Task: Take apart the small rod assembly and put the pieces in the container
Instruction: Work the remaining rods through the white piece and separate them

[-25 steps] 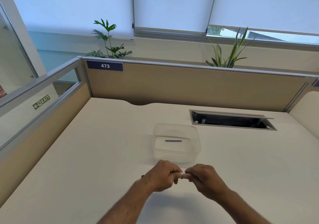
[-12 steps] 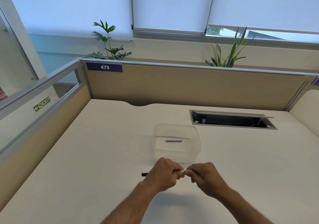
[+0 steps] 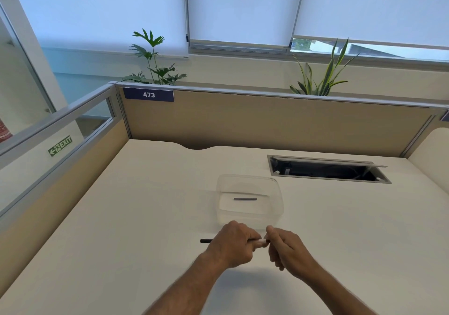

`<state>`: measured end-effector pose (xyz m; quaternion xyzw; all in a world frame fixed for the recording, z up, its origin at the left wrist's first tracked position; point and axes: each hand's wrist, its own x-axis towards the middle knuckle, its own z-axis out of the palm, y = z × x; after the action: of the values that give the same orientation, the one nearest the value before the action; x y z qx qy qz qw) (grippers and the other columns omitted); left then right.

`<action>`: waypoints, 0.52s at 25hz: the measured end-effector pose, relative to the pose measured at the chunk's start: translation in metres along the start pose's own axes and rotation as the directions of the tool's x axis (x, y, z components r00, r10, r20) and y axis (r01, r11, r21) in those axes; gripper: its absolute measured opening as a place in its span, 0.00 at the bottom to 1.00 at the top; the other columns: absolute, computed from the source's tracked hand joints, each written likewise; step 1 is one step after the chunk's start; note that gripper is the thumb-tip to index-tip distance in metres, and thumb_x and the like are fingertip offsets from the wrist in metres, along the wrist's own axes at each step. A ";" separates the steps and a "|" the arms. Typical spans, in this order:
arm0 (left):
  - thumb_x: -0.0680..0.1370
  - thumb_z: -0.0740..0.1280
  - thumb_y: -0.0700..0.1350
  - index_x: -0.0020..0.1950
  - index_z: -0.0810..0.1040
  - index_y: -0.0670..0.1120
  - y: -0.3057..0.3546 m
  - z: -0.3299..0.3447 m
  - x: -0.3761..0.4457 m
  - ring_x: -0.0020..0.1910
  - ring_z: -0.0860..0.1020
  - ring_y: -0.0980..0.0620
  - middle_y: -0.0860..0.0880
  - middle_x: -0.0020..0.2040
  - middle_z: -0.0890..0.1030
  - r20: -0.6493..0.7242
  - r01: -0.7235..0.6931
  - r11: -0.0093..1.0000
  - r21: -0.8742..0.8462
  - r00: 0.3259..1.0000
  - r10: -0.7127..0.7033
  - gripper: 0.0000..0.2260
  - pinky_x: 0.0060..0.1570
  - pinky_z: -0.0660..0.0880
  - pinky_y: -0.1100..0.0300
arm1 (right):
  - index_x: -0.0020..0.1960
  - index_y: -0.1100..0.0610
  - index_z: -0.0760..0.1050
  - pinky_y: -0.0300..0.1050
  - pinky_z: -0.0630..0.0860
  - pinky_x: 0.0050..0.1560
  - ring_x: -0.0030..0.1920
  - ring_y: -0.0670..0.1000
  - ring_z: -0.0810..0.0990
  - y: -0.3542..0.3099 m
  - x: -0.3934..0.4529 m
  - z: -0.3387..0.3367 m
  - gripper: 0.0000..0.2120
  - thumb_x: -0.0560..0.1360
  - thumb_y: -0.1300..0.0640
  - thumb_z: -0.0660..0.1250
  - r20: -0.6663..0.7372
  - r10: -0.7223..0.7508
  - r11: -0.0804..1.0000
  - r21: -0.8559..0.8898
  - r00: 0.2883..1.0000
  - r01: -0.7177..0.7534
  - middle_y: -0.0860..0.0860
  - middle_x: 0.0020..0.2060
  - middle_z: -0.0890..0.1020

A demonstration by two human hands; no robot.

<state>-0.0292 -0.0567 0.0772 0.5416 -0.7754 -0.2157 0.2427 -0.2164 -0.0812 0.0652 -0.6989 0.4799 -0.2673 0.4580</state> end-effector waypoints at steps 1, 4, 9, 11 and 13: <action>0.79 0.65 0.46 0.43 0.84 0.43 0.001 -0.001 0.000 0.35 0.80 0.47 0.45 0.37 0.85 0.015 0.005 1.000 0.010 1.000 -0.005 0.12 0.39 0.79 0.51 | 0.36 0.51 0.76 0.43 0.72 0.25 0.25 0.49 0.76 0.002 -0.002 0.000 0.19 0.82 0.47 0.57 -0.026 -0.057 0.998 -0.027 0.998 0.056 0.53 0.25 0.79; 0.80 0.64 0.45 0.45 0.84 0.43 0.001 -0.004 0.000 0.37 0.81 0.49 0.45 0.40 0.85 0.054 0.015 0.999 -0.039 0.998 -0.013 0.11 0.41 0.79 0.55 | 0.39 0.49 0.71 0.44 0.72 0.30 0.27 0.46 0.75 0.007 -0.005 0.001 0.13 0.81 0.48 0.57 -0.020 -0.266 0.941 -0.220 0.964 0.256 0.50 0.29 0.79; 0.81 0.61 0.44 0.44 0.84 0.44 0.003 -0.007 -0.003 0.36 0.79 0.52 0.45 0.39 0.85 0.130 0.026 0.994 -0.105 0.991 -0.012 0.12 0.42 0.79 0.59 | 0.37 0.53 0.72 0.47 0.73 0.31 0.30 0.46 0.74 0.012 -0.008 0.003 0.17 0.80 0.47 0.55 -0.051 -0.450 0.840 -0.364 0.892 0.402 0.46 0.29 0.76; 0.81 0.61 0.43 0.44 0.84 0.43 0.002 -0.005 -0.003 0.34 0.75 0.56 0.45 0.40 0.85 0.122 0.008 0.995 -0.103 0.993 0.005 0.13 0.39 0.75 0.65 | 0.34 0.56 0.71 0.47 0.70 0.29 0.27 0.47 0.71 0.012 -0.007 0.007 0.18 0.80 0.49 0.57 -0.087 -0.482 0.819 -0.399 0.872 0.413 0.48 0.26 0.74; 0.81 0.62 0.42 0.45 0.84 0.43 0.001 -0.002 -0.003 0.34 0.75 0.57 0.44 0.41 0.85 0.094 -0.018 0.996 -0.091 0.995 0.027 0.12 0.39 0.73 0.68 | 0.32 0.57 0.72 0.46 0.67 0.27 0.24 0.47 0.69 0.012 -0.006 0.010 0.19 0.80 0.53 0.59 -0.129 -0.450 0.843 -0.389 0.884 0.372 0.48 0.23 0.71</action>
<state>-0.0280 -0.0538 0.0794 0.5104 -0.7815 -0.2733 0.2324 -0.2155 -0.0735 0.0507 -0.8232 0.4047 -0.3432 0.2019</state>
